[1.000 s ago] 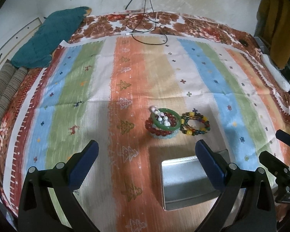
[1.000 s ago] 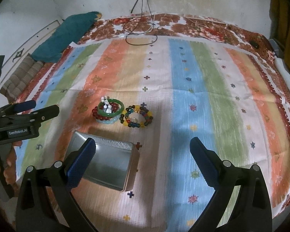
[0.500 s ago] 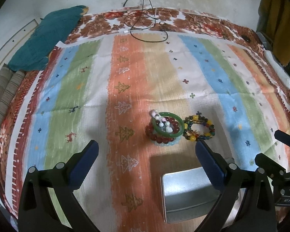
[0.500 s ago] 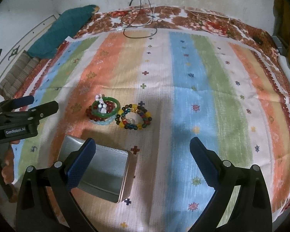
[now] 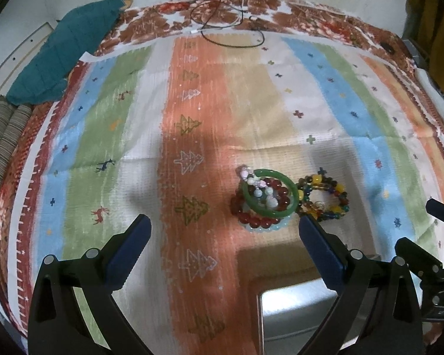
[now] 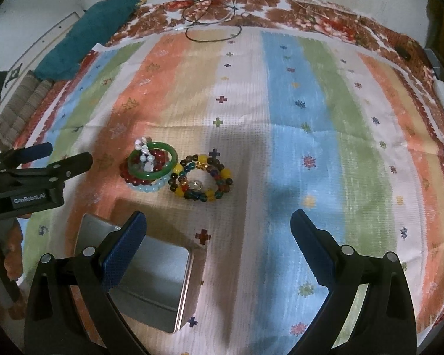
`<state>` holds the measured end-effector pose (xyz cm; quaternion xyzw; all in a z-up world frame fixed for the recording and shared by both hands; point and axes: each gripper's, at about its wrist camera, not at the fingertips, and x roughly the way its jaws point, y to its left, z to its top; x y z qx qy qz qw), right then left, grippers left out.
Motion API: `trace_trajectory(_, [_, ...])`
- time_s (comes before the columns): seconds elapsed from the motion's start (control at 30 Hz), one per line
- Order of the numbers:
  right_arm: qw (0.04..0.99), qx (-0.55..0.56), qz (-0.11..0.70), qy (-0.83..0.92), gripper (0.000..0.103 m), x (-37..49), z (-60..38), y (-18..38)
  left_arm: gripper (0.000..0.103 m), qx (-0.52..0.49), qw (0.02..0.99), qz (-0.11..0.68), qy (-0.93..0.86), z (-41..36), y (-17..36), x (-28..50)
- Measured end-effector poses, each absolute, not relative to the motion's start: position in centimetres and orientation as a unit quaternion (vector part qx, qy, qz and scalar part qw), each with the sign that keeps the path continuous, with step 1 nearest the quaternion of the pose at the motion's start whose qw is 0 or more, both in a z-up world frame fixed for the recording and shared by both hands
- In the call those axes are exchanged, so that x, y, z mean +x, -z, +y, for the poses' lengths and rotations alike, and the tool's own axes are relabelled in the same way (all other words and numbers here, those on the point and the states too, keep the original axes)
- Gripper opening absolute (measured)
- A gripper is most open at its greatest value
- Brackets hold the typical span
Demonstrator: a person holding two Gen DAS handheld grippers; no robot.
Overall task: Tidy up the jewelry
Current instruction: 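Move both tools forward past the silver tin toward the bracelet cluster, then grasp the white bead strand with the left tool while the right grasps the multicolour bracelet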
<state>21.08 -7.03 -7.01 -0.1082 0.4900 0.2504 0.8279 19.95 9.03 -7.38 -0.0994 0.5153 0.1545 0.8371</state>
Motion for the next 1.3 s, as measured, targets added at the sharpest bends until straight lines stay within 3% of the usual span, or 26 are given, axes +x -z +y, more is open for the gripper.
trace_trajectory(0.47, [0.811,-0.115,0.519,-0.243,0.099,23.2,-5.7,9.0,0.097,-0.109,0.839,0.516,-0.136,9.6,8.4,22.0])
trace_trajectory(0.77, [0.803,-0.115,0.534,-0.240,0.098,24.4,-4.8,10.1,0.084,-0.110,0.831,0.530,-0.129,10.0,9.9,23.4])
trace_trajectory(0.83, [0.800,-0.118,0.536,-0.241,0.098,24.6,-4.5,10.4,0.076,-0.117,0.828,0.535,-0.124,10.2,10.4,23.8])
trace_trajectory(0.93, [0.795,-0.121,0.543,-0.241,0.085,25.0,-4.1,10.8,0.073,-0.124,0.824,0.540,-0.120,10.5,11.1,24.3])
trace_trajectory(1.1, [0.791,-0.123,0.550,-0.239,0.083,25.6,-3.6,11.6,0.068,-0.125,0.822,0.545,-0.112,10.5,11.8,25.2])
trace_trajectory(1.17, [0.791,-0.122,0.551,-0.236,0.074,25.8,-3.5,11.7,0.063,-0.130,0.825,0.538,-0.111,10.7,11.8,25.5])
trace_trajectory(1.3, [0.788,-0.121,0.556,-0.236,0.071,26.4,-3.4,12.1,0.059,-0.135,0.823,0.540,-0.108,11.0,12.1,26.1])
